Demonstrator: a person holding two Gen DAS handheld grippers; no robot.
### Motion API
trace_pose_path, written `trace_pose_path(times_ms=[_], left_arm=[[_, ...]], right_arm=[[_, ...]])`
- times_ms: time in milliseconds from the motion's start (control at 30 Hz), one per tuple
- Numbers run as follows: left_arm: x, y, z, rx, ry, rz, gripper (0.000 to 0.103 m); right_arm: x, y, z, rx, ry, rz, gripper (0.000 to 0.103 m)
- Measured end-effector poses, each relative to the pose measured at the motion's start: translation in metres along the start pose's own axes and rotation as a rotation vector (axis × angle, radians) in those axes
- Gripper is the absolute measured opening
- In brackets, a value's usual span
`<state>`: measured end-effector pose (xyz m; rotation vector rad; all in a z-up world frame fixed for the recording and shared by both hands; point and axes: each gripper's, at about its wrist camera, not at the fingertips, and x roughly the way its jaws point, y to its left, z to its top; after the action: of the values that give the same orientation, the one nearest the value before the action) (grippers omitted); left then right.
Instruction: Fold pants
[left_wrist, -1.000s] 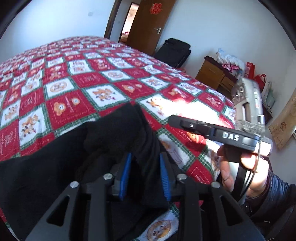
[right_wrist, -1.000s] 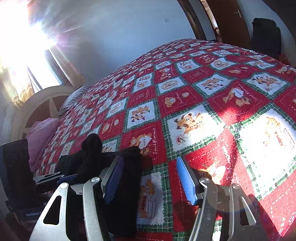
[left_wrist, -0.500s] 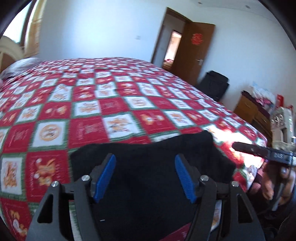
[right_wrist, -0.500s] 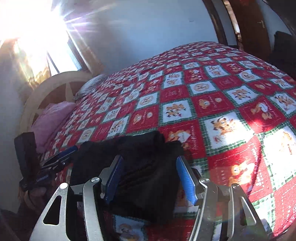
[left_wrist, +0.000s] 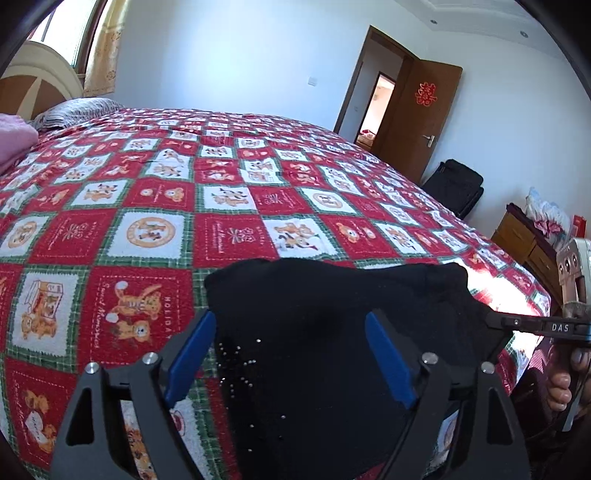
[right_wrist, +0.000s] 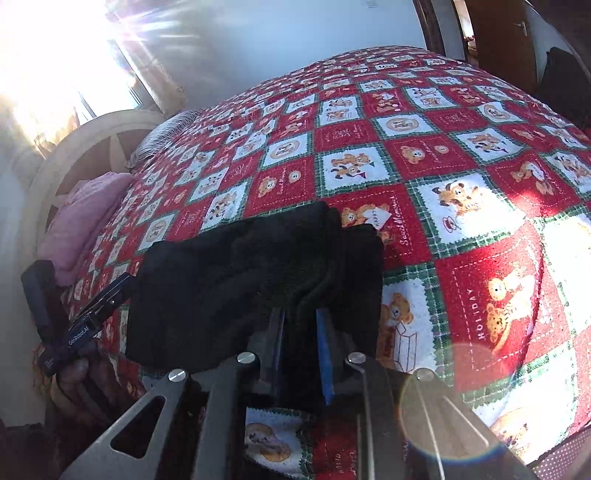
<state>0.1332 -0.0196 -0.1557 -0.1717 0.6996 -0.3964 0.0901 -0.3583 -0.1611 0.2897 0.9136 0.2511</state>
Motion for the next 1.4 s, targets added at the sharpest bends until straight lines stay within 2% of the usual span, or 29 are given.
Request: trace_pose_path(times_ms=[133,200,367,433,467,500,567,667,767,900,933,967,1000,1067,1233,1400], left_arm=[[0.001,0.0,-0.001,0.006,0.004,0.013,0.087],[0.002,0.0,-0.002,0.004,0.006,0.019,0.092],[0.01,0.001,-0.007,0.006,0.039,0.027,0.093],[0.013,0.0,-0.009,0.014,0.056,0.023,0.093],[0.014,-0.001,-0.011,0.025,0.062,0.023,0.093],[0.013,-0.002,-0.012,0.033,0.062,0.03,0.093],[0.013,-0.002,-0.013,0.033,0.064,0.027,0.093],[0.013,-0.003,-0.013,0.033,0.071,0.028,0.093],[0.014,-0.004,-0.014,0.039,0.08,0.029,0.094],[0.014,-0.003,-0.014,0.044,0.083,0.037,0.096],[0.014,-0.002,-0.014,0.041,0.085,0.037,0.096],[0.014,-0.001,-0.014,0.04,0.088,0.037,0.096],[0.015,-0.001,-0.014,0.039,0.089,0.038,0.096],[0.016,0.0,-0.015,0.037,0.094,0.042,0.099],[0.017,-0.002,-0.015,0.04,0.102,0.039,0.099],[0.02,-0.003,-0.018,0.047,0.115,0.04,0.102]], right_arm=[[-0.007,-0.004,-0.007,0.005,-0.007,0.0,0.015],[-0.009,-0.008,-0.013,0.009,-0.005,-0.007,0.015],[0.005,-0.023,-0.021,0.011,0.022,-0.032,0.015],[0.005,-0.029,-0.02,0.043,0.015,0.0,0.019],[0.003,-0.028,-0.019,0.037,0.009,-0.002,0.026],[-0.001,-0.026,-0.017,0.021,-0.005,-0.029,0.041],[-0.009,-0.025,-0.012,0.022,-0.046,-0.027,0.054],[-0.013,-0.024,0.005,0.019,-0.092,-0.017,0.054],[0.001,-0.025,0.027,0.031,-0.113,0.014,0.054],[0.027,-0.029,0.044,0.092,-0.062,0.146,0.054],[0.034,-0.028,0.045,0.088,-0.042,0.128,0.054],[0.039,-0.026,0.045,0.076,-0.032,0.106,0.047],[0.041,-0.024,0.043,0.057,-0.033,0.079,0.027],[0.038,-0.023,0.04,0.047,-0.044,0.088,0.015],[0.015,-0.019,0.037,0.001,-0.11,0.047,0.012],[0.039,-0.044,0.034,0.057,-0.055,0.042,0.012]])
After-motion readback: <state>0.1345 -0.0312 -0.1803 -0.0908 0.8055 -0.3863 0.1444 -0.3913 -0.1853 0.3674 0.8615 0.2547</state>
